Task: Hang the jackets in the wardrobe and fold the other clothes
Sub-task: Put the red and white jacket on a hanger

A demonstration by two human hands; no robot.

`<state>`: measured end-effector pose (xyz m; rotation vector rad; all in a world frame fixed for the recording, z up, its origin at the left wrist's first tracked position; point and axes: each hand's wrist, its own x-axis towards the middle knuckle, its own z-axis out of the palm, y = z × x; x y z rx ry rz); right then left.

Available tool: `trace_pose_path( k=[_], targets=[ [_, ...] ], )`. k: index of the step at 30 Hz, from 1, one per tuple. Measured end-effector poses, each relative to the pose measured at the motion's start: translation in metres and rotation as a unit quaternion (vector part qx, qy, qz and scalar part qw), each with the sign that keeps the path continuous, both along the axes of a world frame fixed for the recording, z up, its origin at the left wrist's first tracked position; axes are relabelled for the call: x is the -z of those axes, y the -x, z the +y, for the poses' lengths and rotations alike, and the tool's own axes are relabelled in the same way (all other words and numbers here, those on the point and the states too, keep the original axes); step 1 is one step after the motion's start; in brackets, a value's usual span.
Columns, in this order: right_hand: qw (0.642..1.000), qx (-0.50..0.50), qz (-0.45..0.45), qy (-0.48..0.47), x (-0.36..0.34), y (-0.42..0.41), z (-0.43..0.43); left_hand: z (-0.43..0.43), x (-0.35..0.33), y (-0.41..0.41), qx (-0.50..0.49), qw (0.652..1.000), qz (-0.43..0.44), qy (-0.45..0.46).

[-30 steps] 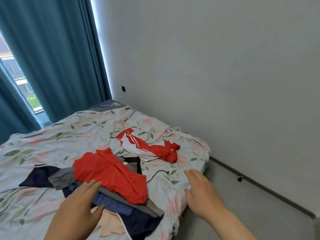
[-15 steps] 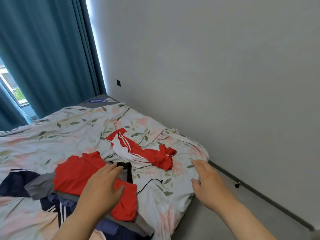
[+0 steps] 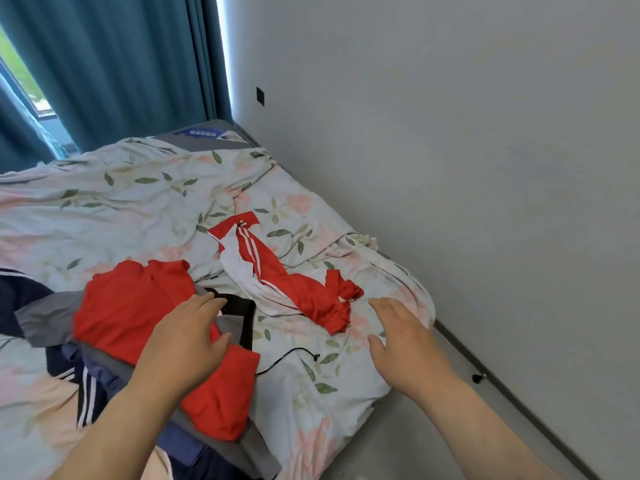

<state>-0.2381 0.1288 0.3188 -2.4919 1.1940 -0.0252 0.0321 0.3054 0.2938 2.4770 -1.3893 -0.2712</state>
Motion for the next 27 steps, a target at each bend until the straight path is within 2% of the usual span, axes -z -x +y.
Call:
trace_pose_path(
  k=[5, 11, 15, 18, 23, 27],
  targets=[
    [0.998, -0.053, 0.006, -0.031, 0.025, -0.017, -0.063, -0.036, 0.014, 0.011, -0.058, 0.998, 0.028, -0.017],
    [0.985, -0.153, -0.006, -0.08, 0.064, -0.052, -0.152, -0.083, 0.035, 0.041, -0.172, 0.983, 0.055, -0.04],
    [0.968, -0.227, 0.012, -0.104, 0.098, -0.079, -0.203, -0.116, 0.063, 0.066, -0.255, 0.961, 0.1, -0.033],
    [0.957, -0.267, 0.027, -0.112, 0.12, -0.092, -0.23, -0.137, 0.081, 0.081, -0.307, 0.937, 0.167, -0.015],
    [0.949, -0.272, 0.03, -0.156, 0.135, -0.1, -0.253, -0.156, 0.091, 0.1, -0.364, 0.895, 0.256, -0.014],
    [0.94, -0.253, 0.071, -0.216, 0.166, -0.107, -0.261, -0.166, 0.116, 0.101, -0.403, 0.861, 0.31, 0.001]
  ],
)
